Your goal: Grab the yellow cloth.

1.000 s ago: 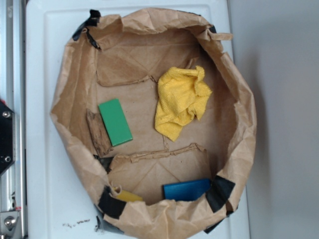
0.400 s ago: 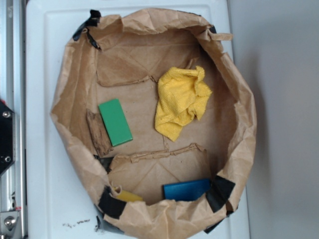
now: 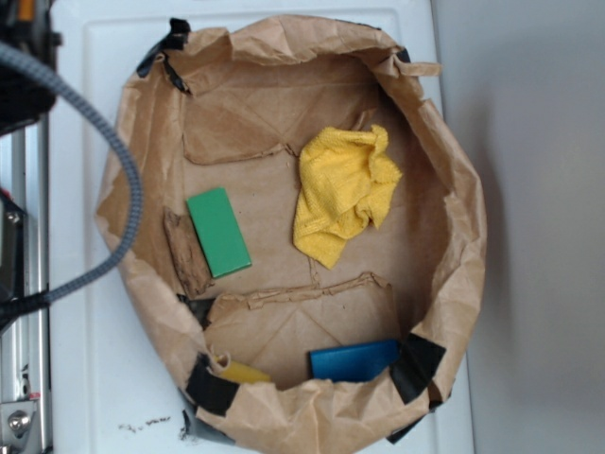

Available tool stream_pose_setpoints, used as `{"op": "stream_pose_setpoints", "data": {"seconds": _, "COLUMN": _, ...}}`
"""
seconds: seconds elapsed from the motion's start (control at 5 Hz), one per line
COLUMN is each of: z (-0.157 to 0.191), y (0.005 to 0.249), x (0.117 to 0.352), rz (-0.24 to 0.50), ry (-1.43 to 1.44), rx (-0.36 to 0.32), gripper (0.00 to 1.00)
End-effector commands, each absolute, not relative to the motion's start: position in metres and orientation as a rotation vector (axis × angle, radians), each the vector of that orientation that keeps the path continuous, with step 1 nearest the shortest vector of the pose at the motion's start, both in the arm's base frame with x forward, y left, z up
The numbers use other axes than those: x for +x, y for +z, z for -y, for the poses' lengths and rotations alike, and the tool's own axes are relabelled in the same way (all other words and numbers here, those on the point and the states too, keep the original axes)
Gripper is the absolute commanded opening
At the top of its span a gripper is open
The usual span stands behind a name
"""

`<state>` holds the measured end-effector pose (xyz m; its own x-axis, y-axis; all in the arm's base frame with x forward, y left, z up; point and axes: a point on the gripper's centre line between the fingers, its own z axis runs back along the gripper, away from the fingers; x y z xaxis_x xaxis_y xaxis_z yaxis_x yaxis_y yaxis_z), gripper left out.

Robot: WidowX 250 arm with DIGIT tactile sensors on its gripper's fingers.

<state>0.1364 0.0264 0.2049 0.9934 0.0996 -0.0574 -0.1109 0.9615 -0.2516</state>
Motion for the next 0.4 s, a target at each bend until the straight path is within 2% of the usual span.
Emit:
{"op": "stream_pose_setpoints", "data": {"seconds": 0.0, "z": -0.026, "y": 0.212, "x": 0.14, "rz": -0.014, "ry": 0.093, "rx": -0.245, "gripper": 1.0}}
{"op": "stream_pose_setpoints", "data": {"seconds": 0.2, "z": -0.007, "y": 0.199, "x": 0.176, "rz": -0.005, "ry": 0.101, "rx": -0.251, "gripper": 1.0}}
